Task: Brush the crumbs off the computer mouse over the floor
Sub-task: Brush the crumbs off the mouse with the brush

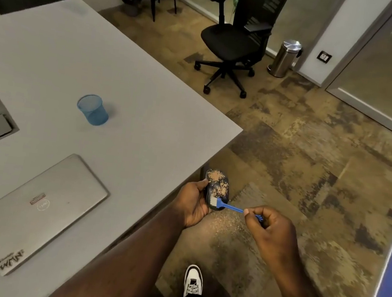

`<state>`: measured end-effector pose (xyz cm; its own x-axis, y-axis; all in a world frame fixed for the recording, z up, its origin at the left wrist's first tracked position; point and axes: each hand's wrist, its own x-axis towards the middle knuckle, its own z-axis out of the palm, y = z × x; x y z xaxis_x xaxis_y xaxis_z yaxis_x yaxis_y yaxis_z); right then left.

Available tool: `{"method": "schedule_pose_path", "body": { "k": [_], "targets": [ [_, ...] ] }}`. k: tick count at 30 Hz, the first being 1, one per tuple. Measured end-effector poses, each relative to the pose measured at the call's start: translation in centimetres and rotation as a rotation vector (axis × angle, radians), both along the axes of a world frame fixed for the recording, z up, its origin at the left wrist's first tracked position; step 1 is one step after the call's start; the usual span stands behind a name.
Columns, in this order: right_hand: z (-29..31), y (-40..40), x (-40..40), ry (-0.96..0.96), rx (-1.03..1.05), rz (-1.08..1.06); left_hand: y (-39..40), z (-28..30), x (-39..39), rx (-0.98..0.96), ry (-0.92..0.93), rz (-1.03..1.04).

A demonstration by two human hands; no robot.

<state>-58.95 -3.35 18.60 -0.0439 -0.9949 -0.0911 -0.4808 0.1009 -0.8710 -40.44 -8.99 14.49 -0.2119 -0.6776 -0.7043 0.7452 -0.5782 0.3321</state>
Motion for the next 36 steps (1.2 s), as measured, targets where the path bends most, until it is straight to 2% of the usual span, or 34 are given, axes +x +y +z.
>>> {"method": "schedule_pose_path", "body": {
  "k": [7, 18, 22, 26, 28, 32, 34, 36],
  "targets": [
    [-1.0, -2.1, -3.7, 0.075, -0.012, 0.027, -2.1, -0.4, -4.5, -0.003, -0.004, -0.042],
    [-1.8, -5.6, -10.6, 0.258, -0.054, -0.289, -4.1, -0.5, -8.7, 0.016, -0.011, -0.083],
    [-1.5, -5.6, -12.1, 0.156, -0.056, -0.299, -4.3, -0.5, -9.3, 0.026, -0.016, -0.078],
    [-1.4, -4.2, -11.0, -0.034, -0.010, -0.141, -4.6, -0.7, -9.6, 0.034, -0.030, -0.074],
    [-1.8, -3.9, -10.8, 0.002, 0.004, -0.116, -4.7, -0.8, -9.9, 0.040, -0.031, -0.072],
    [-2.1, -4.4, -12.1, 0.152, 0.013, -0.274, -4.9, -0.7, -10.3, 0.030, -0.015, -0.081],
    [-2.0, -4.4, -12.7, 0.100, 0.000, -0.290, -4.9, -0.5, -10.4, 0.026, -0.003, -0.080],
    [-1.8, -4.2, -12.7, 0.000, -0.009, -0.216, -4.9, -0.3, -10.4, 0.017, -0.006, -0.085]
  ]
}}
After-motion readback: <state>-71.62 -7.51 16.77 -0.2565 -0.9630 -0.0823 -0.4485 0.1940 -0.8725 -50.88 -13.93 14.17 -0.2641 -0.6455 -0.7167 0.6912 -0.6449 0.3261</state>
